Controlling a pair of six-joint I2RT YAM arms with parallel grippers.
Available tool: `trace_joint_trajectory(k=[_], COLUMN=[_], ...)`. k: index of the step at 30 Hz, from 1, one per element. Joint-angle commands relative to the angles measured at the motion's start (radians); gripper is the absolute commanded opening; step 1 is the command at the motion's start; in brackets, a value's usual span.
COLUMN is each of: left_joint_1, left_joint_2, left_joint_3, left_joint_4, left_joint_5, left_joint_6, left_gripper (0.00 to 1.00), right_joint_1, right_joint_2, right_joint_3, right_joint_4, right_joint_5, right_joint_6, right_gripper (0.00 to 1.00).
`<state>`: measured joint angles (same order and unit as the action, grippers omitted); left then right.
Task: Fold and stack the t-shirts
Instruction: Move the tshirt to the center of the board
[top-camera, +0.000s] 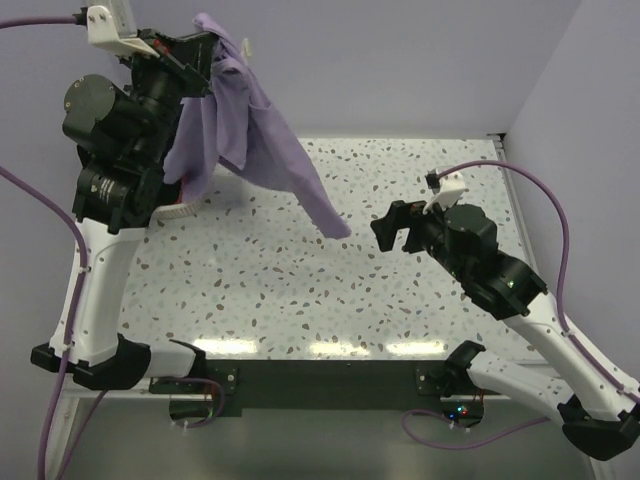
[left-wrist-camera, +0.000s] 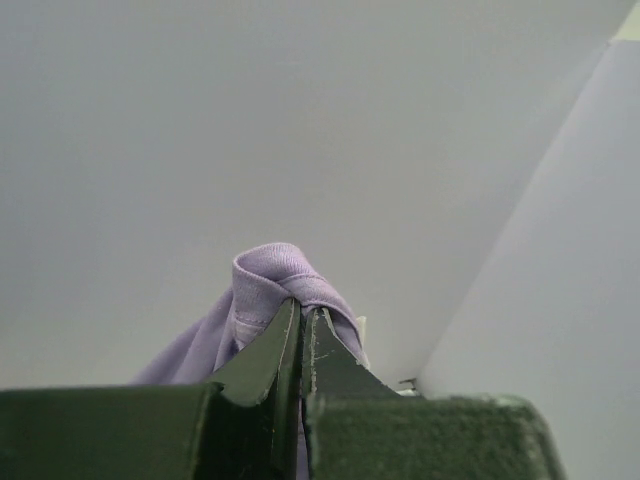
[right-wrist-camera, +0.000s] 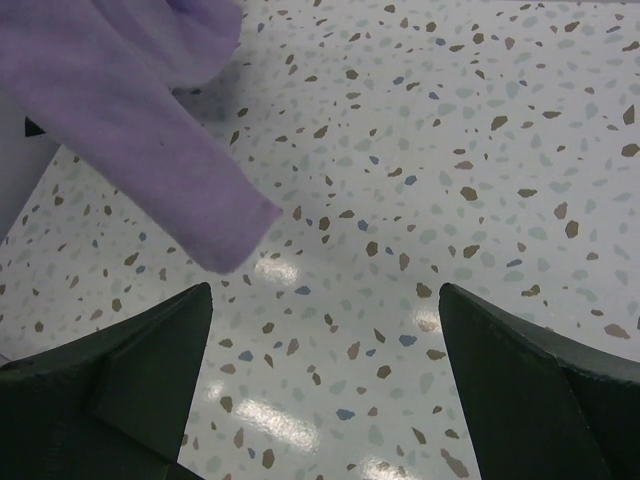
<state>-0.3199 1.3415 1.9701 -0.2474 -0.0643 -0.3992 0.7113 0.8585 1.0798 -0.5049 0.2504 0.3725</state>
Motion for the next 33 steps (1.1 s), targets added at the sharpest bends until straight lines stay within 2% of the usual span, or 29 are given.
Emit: trace_joint_trajectory(k=[1, 6, 10, 15, 20, 22, 23, 24, 26, 28, 29, 31, 33], left_joint_1=[-0.063, -0.172, -0.194, -0.196, -0.185, -0.142, -0.122, -0.082, -0.042, -0.002, 0.005, 0.015, 0.015], left_joint_2=[-0.013, -0.022, -0.05, -0.07, 0.068, 0.179, 0.221, 0.263, 0.373, 0.441, 0.453, 0.435, 0.391], left_joint_3=[-0.01, -0.056, -0.132, -0.322, -0.367, -0.343, -0.311, -0.291, -0.239, -0.206, -0.185, -0.191, -0.262], left_joint_4=[0.062, 0.065, 0.098, 0.172, 0.203, 0.195, 0.188, 0.178, 0.149, 0.102, 0.086, 0.054, 0.051], left_joint_5=[0.055, 0.052, 0.06, 0.034, 0.024, 0.063, 0.151, 0.182, 0.254, 0.265, 0.264, 0.248, 0.203], left_joint_6=[0.02, 0.034, 0.017, -0.023, -0.027, -0.058, -0.076, -0.117, -0.157, -0.182, -0.184, -0.184, -0.187], left_gripper=[0.0, 0.0, 0.0, 0.0, 0.0, 0.0, 0.0, 0.0, 0.06, 0.26, 0.35, 0.45, 0.51], right_joint_1=[0.001, 0.002, 0.001, 0.002, 0.002, 0.002, 0.002, 0.002, 0.001, 0.002, 0.002, 0.002, 0.002], right_joint_2=[-0.009, -0.009, -0.007, 0.001, 0.022, 0.039, 0.069, 0.086, 0.132, 0.23, 0.264, 0.376, 0.444], right_joint_3=[0.042, 0.026, -0.017, -0.075, -0.15, -0.168, -0.185, -0.193, -0.211, -0.212, -0.193, -0.17, -0.136], right_joint_4=[0.011, 0.029, 0.075, 0.091, 0.118, 0.14, 0.149, 0.161, 0.209, 0.25, 0.256, 0.276, 0.289], right_joint_5=[0.032, 0.021, -0.026, -0.031, -0.002, 0.006, 0.009, 0.01, 0.013, 0.004, 0.0, -0.014, -0.039], right_joint_6=[-0.012, 0.0, 0.017, 0.045, 0.069, 0.074, 0.075, 0.075, 0.074, 0.069, 0.065, 0.052, 0.043], right_gripper=[0.99, 0.99, 0.99, 0.98, 0.98, 0.97, 0.97, 0.97, 0.96, 0.93, 0.91, 0.83, 0.75])
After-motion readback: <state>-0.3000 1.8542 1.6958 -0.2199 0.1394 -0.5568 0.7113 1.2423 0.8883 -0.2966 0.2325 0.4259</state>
